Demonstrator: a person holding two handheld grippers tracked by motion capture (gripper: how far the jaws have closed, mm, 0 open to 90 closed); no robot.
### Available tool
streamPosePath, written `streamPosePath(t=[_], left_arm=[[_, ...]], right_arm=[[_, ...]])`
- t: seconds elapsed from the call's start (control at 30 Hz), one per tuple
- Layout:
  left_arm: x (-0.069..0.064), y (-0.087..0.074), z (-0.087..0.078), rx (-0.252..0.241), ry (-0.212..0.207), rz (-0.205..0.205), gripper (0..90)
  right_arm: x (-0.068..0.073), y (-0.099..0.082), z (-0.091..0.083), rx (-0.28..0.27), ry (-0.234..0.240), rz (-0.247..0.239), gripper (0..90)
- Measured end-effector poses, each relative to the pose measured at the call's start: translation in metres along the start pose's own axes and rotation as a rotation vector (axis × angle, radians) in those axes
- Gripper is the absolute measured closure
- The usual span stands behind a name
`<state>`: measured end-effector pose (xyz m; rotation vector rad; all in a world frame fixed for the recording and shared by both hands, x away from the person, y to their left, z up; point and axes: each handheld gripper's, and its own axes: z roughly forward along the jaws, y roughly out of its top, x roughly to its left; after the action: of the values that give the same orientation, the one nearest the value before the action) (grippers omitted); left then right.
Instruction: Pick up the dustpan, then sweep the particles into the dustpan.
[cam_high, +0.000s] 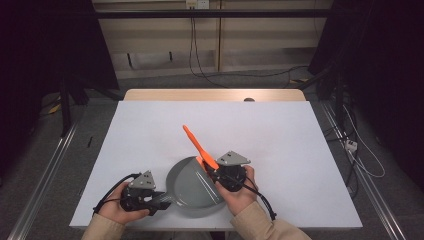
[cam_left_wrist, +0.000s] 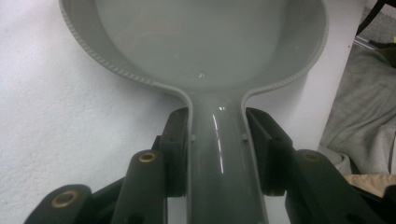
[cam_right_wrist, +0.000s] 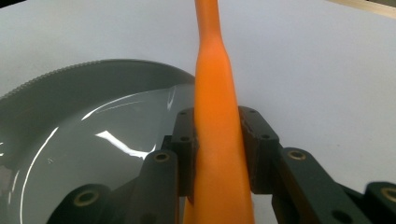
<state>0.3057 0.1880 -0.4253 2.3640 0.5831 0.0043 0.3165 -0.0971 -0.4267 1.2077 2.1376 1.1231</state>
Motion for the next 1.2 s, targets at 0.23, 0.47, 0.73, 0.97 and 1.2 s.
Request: streamPosePath(t=[0.23, 0.47, 0.73, 0.97, 1.2], left_arm=[[0.0, 0.0, 0.0, 0.004, 0.009, -0.004, 62.0], [0.0, 0.0, -0.001, 0.014, 0.002, -0.009, 62.0], [0.001, -0.002, 0.001, 0.01, -0.001, -0.007, 62.1], [0.001, -0.002, 0.001, -0.002, 0.003, -0.014, 62.1], [0.002, -0.003, 0.002, 0.007, 0.006, -0.017, 62.2]], right_arm=[[0.006, 0.001, 0.001, -0.003, 0.001, -0.004, 70.6], [0.009, 0.001, 0.001, -0.01, 0.007, 0.007, 70.6], [0.016, 0.005, 0.0, -0.028, 0.028, 0.001, 70.7], [0.019, 0.011, 0.002, -0.048, 0.055, 0.012, 71.3], [0.01, 0.015, -0.003, -0.071, 0.087, 0.03, 71.4]])
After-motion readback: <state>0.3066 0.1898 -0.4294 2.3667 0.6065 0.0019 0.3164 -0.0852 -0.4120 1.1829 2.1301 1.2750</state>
